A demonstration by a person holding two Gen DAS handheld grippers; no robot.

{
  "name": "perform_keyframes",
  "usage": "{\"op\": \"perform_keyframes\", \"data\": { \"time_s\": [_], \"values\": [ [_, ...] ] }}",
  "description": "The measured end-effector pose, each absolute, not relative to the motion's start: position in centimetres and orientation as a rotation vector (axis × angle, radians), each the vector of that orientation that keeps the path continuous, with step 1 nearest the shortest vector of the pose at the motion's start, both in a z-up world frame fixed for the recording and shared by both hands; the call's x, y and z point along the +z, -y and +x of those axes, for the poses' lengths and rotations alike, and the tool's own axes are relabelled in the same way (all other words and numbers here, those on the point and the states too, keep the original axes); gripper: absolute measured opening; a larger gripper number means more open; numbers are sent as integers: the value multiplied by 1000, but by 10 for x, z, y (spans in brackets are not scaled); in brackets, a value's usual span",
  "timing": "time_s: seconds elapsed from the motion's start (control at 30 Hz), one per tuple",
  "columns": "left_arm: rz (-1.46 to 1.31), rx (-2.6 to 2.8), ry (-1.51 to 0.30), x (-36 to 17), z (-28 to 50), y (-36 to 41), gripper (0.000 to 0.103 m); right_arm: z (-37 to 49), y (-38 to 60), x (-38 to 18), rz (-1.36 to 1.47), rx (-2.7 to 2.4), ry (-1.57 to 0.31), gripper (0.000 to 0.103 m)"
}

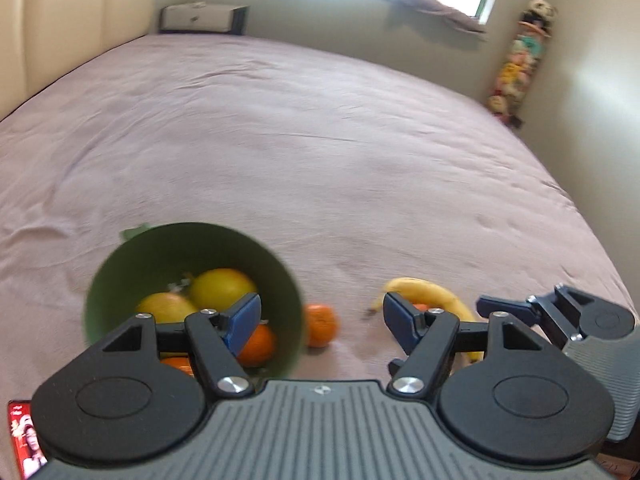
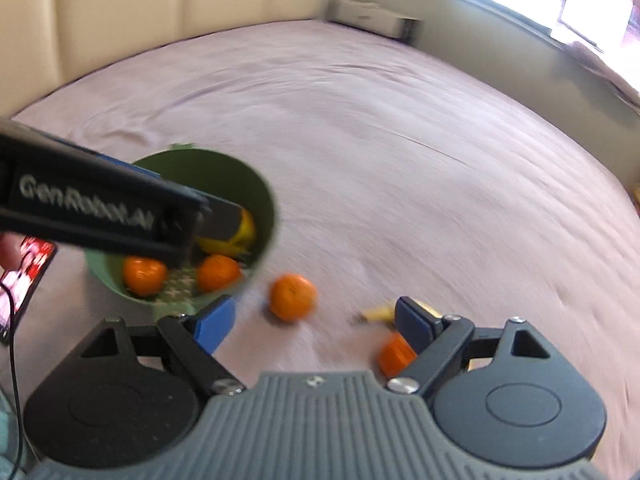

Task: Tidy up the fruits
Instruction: 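Move both open tools back toward the mandarins beside the banana, then grasp a large mandarin with the right tool while the left tool grasps another mandarin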

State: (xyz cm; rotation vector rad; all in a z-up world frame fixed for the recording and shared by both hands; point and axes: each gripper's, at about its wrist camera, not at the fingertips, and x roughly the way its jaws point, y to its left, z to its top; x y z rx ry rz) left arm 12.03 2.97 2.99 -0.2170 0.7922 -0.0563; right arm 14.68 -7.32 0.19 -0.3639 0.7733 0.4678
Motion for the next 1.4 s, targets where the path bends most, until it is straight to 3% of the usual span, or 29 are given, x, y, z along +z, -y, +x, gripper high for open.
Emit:
{"op": "perform_keyframes", "data": {
  "time_s": [0.37, 0.73, 1.0, 1.4],
  "values": [
    [-196, -211, -789, 1, 107, 23, 78, 95, 163, -27, -215, 166, -814, 81],
    [-174, -232, -875, -46, 106, 38, 68, 104, 193, -61, -145, 108, -882, 75],
    [-90, -143, -848, -56, 107, 42, 66, 118, 203, -76, -115, 75, -918, 50],
    [-55, -191, -840, -64, 119, 63, 66, 134, 212, -87, -42, 77, -960, 49]
  ]
}}
